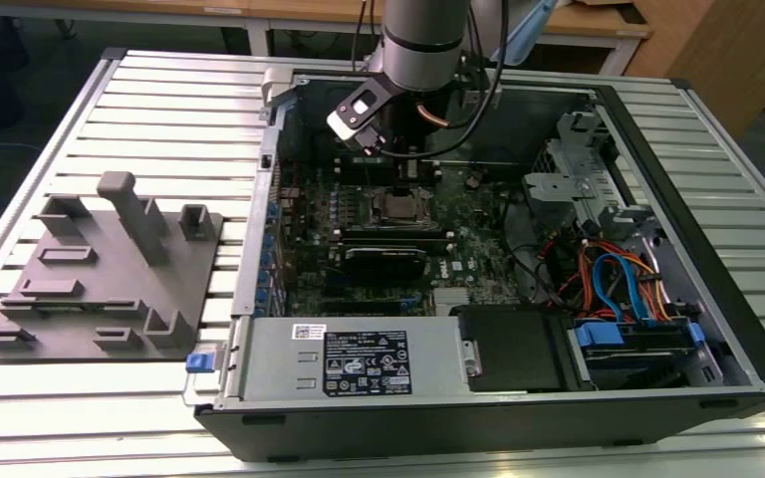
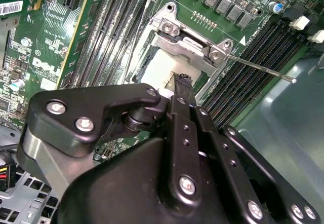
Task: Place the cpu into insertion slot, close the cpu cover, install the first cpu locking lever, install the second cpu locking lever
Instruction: 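Close the cpu cover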
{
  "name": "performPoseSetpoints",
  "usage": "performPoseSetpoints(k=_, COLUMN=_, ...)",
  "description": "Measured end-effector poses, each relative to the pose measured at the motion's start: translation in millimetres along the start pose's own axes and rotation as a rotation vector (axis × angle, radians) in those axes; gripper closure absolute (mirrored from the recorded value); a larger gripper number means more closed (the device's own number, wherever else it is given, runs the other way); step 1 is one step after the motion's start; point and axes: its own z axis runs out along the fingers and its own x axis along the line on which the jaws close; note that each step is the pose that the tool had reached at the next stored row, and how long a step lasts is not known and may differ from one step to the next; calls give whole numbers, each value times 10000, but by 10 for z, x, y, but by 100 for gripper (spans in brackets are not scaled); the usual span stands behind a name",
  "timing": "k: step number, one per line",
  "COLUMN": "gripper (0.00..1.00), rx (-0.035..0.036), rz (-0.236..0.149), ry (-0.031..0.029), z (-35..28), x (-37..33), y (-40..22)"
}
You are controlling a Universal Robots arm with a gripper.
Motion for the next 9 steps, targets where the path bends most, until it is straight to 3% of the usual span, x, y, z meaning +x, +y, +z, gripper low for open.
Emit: performPoseSetpoints(k=9, gripper=90, rx=4, rz=-4, ry=1, z=19, x=0, y=-27)
